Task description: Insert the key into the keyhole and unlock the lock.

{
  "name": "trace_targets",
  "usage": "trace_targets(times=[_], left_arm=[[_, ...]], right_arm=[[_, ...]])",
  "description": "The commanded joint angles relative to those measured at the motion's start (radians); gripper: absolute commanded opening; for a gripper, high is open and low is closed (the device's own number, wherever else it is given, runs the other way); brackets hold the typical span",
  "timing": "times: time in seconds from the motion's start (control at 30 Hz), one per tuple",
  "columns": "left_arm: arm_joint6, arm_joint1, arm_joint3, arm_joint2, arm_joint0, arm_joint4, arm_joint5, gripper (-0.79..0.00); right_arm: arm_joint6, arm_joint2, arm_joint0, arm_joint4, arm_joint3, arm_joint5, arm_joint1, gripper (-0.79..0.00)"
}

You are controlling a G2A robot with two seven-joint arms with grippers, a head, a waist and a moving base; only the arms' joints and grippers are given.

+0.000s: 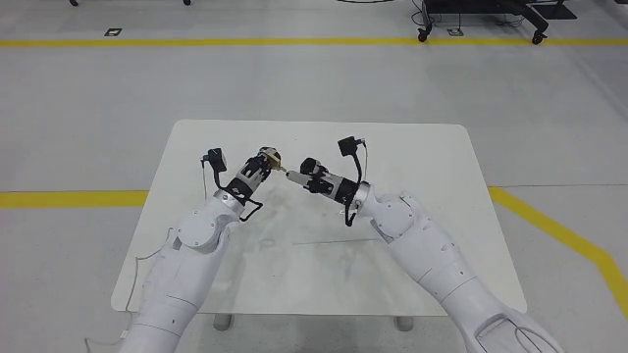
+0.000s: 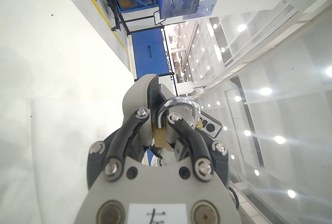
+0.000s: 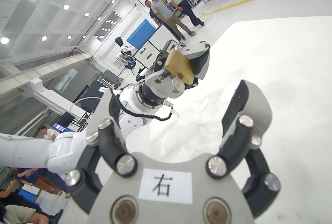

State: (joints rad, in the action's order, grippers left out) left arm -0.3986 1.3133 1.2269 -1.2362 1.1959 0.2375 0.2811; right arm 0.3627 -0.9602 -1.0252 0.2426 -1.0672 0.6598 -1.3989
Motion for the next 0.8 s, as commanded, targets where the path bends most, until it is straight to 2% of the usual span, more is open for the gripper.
trace_targets(times=[0.0,0.17,0.37,0.6,0.77], left_arm=[[0.003,0.0,0.003,0.003,0.002,-0.007,-0.004,-0.785],[0.007,0.001,0.008,0.006,0.004,-0.017,-0.008,-0.785],[0.008,0.001,0.009,0.006,0.004,-0.025,-0.007,-0.785],[0.007,0.002,0.01,0.006,0.005,-0.031,0.0,-0.785],[0.003,0.002,0.01,0.005,0.005,-0.033,0.012,-0.785]], right_arm=[[0.001,0.009,0.004,0.006,0.004,-0.009,-0.003,-0.603],[0.0,0.029,0.017,0.013,0.02,-0.026,-0.01,-0.653],[-0.002,0.034,0.027,-0.017,0.047,-0.029,-0.017,-0.779],[0.034,0.033,0.03,-0.122,0.074,-0.005,-0.025,-0.785],[0.11,0.037,0.033,-0.273,0.096,0.018,-0.033,-0.785]])
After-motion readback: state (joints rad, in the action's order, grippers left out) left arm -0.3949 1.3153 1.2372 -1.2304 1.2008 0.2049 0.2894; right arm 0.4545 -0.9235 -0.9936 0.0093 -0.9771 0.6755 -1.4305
